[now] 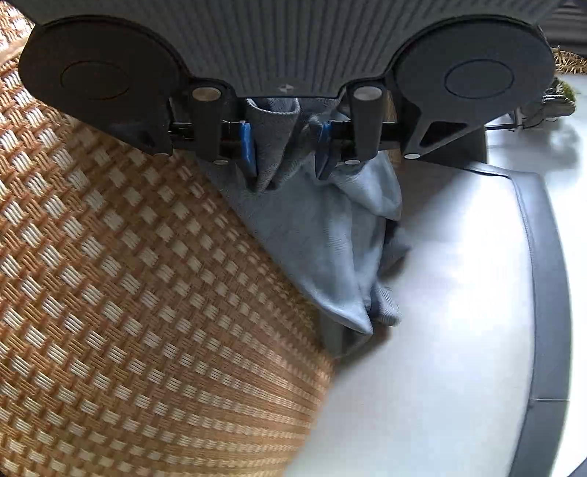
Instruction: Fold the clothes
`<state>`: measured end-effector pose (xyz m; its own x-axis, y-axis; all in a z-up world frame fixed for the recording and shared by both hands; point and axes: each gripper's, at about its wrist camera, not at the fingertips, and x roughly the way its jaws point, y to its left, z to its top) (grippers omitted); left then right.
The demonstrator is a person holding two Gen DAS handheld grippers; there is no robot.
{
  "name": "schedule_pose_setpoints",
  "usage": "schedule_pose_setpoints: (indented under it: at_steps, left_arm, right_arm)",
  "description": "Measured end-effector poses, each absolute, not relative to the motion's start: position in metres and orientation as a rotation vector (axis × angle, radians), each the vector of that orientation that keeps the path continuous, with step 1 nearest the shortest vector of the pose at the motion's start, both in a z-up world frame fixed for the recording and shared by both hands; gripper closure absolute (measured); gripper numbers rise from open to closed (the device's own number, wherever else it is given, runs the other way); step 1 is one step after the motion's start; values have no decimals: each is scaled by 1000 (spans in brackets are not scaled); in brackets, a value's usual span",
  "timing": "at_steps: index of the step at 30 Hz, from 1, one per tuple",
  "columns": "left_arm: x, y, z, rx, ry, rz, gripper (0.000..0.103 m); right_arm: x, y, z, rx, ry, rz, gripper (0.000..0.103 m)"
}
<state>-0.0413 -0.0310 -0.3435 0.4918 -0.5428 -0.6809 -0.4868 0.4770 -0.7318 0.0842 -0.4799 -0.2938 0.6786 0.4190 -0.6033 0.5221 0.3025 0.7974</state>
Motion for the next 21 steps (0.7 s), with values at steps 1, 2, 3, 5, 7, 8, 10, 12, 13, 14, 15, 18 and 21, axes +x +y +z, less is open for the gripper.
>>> schedule_pose_setpoints:
  at_steps: [1,2,3,5,7,8,10,12,13,14,15,18,21]
  left_arm:
    - [-46,-25,-335,-1127,1103,-54,48]
    - [-51,-19,-327,-1113,1087,-66,47]
    - [-55,-15,-320,-1085,1086,-90,48]
    - [-57,-23,-316,-988,1147,-153,47]
    - [-56,-33,-315,-883,1223,-208,48]
    - [-57,-39,-316,-840,1256,-246,48]
    - [-62,-56,-321,-829,1309,-315,48]
    - [-66,-72,-328,-825,1354,-365,48]
    - [-66,-79,-333,-819,1369,-374,48]
    - [-67,-85,-338,-820,1380,-368,47]
    - [-69,-88,-343,-830,1389,-345,46]
    - [-73,-90,-355,-875,1376,-263,43]
    - [-72,-96,-356,-877,1320,-222,41]
  right_arm:
    - [82,-479,-287,1281,874,-53,57]
    - [80,-476,-279,1239,865,-30,56]
    - [79,-474,-270,1197,854,-9,56]
    - [71,-471,-256,1120,842,39,56]
    - [69,-462,-247,1054,868,91,57]
    - [71,-456,-244,1031,893,117,57]
    - [70,-451,-245,1030,955,175,57]
    - [67,-442,-255,1110,1003,202,57]
    - [65,-439,-259,1139,1018,195,57]
    - [63,-436,-264,1168,1029,182,55]
    - [60,-435,-269,1196,1032,151,54]
    - [48,-437,-286,1330,1044,26,43]
    - [47,-434,-293,1378,1027,-8,44]
